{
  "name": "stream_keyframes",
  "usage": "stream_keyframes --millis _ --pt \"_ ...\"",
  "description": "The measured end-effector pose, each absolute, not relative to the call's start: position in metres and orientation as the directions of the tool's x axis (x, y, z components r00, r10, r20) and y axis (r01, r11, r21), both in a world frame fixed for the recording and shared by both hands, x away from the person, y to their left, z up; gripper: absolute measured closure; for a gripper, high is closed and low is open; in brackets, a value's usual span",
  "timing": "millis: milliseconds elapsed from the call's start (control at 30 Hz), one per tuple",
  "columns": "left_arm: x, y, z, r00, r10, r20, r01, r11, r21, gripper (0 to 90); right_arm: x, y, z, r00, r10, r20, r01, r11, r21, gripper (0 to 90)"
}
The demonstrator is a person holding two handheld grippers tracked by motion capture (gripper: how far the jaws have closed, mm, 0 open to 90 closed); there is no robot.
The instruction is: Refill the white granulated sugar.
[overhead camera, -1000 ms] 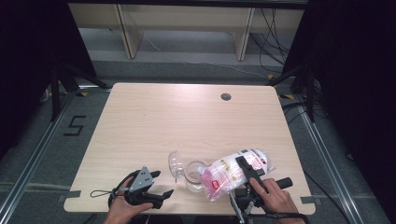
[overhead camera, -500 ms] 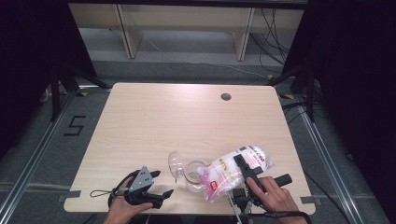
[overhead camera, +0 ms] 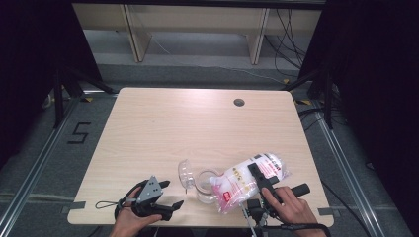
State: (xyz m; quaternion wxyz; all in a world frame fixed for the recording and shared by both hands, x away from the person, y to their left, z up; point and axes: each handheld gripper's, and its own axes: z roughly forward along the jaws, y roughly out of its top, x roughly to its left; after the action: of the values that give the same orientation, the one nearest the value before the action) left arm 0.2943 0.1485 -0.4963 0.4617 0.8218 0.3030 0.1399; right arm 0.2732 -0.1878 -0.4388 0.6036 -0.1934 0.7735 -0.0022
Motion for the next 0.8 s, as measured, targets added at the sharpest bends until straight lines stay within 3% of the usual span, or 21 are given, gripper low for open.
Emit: stream_keyframes --millis 167,300,333,400,800 --pt "0.2950 0.1493 -0.4959 0.783 0.620 -0.054 0.369 -0.392 0.843 19.6 0.2727 -0.1900 -0.4402 -0.210 -0.273 -0.939 -0.280 0.937 -0.210 48.6" --pt "0.2951 0.1495 -0.4960 0.780 0.623 -0.057 0.373 -0.390 0.842 19.6 0.2745 -0.1898 -0.4381 -0.195 -0.314 -0.929 -0.298 0.922 -0.248 48.6" --pt "0.2952 0.1495 -0.4959 0.782 0.621 -0.054 0.371 -0.393 0.841 19.6 0.2735 -0.1917 -0.4418 -0.210 -0.272 -0.939 -0.280 0.937 -0.209 48.7" --pt "0.2942 0.1482 -0.4963 0.774 0.630 -0.059 0.373 -0.380 0.846 19.6 0.2747 -0.1897 -0.4387 -0.188 -0.329 -0.925 -0.305 0.915 -0.263 48.7" --pt "0.2946 0.1492 -0.4952 0.782 0.621 -0.043 0.362 -0.398 0.843 19.6 0.2732 -0.1897 -0.4394 -0.191 -0.295 -0.936 -0.288 0.929 -0.234 48.9"
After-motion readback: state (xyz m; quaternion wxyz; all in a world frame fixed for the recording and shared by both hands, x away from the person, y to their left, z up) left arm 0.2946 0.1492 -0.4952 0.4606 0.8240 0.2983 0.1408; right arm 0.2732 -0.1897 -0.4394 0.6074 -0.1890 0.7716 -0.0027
